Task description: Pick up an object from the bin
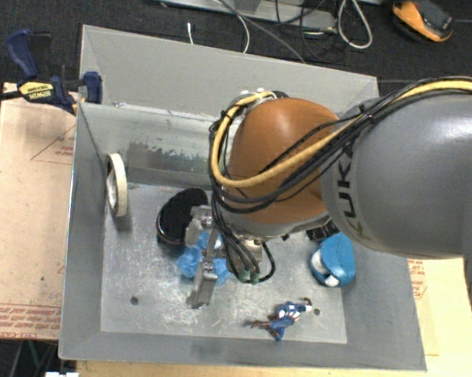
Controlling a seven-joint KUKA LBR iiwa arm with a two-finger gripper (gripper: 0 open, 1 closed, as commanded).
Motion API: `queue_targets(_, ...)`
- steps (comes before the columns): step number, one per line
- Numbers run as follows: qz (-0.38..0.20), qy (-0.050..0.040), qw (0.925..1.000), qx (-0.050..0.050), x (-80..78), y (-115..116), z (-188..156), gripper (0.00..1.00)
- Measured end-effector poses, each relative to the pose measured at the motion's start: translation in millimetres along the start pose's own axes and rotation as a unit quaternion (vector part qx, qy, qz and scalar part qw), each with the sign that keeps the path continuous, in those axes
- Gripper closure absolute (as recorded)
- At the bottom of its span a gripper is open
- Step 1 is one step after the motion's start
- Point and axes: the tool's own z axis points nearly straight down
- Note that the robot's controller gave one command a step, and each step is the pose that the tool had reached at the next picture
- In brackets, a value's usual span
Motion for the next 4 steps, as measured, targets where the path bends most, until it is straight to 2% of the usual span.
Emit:
queue_targets(2,0.002,-0.0010,1.0000,0.000,-3.3,7,8,0.00)
queue_targets(3,-0.060,-0.0002,0.9982,-0.001,-15.1,37,50,0.00)
queue_targets(4,-0.034,-0.0021,0.9994,-0.001,-21.3,33,48,0.00)
